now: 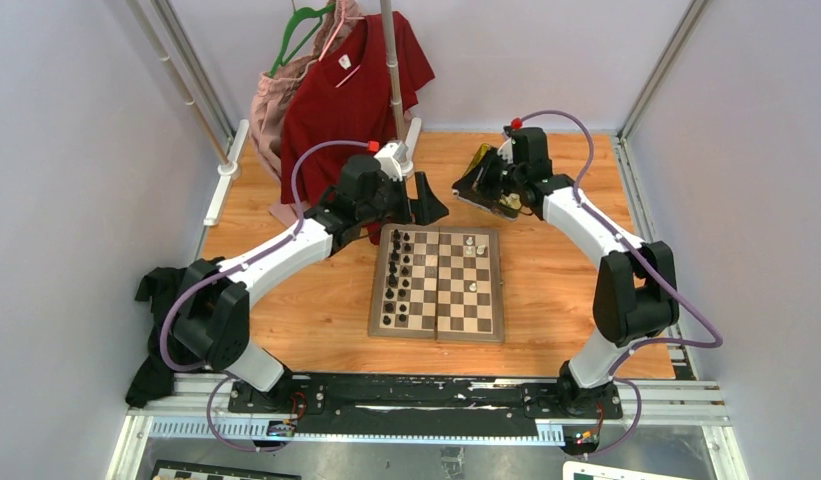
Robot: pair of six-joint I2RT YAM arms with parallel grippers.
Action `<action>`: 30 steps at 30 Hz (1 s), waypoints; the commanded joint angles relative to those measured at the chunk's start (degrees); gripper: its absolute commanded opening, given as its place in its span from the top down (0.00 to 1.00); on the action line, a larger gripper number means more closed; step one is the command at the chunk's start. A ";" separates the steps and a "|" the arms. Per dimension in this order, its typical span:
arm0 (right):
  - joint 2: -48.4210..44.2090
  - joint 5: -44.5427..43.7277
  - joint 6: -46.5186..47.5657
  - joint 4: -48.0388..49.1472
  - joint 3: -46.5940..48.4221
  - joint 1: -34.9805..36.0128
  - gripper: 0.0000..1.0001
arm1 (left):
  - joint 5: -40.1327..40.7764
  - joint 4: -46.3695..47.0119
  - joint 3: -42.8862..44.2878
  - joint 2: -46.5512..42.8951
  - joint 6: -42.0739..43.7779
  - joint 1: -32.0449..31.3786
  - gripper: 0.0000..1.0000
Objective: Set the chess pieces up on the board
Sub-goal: Pick up the chess piece from the storage box.
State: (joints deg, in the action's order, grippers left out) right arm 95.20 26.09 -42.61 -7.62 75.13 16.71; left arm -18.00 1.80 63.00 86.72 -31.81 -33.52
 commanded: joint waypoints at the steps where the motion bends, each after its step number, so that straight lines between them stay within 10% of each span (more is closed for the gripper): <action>1: -2.50 5.89 -8.38 12.11 -4.41 1.92 1.00 | -3.73 6.16 3.29 2.50 -3.62 -0.41 0.00; 30: -8.32 13.65 -22.92 26.53 -15.57 4.54 1.00 | 0.29 11.28 2.25 4.63 -8.27 -0.32 0.27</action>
State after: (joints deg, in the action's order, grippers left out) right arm 89.71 37.95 -65.19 17.93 60.75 20.03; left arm -19.44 10.66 64.84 91.20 -39.64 -33.54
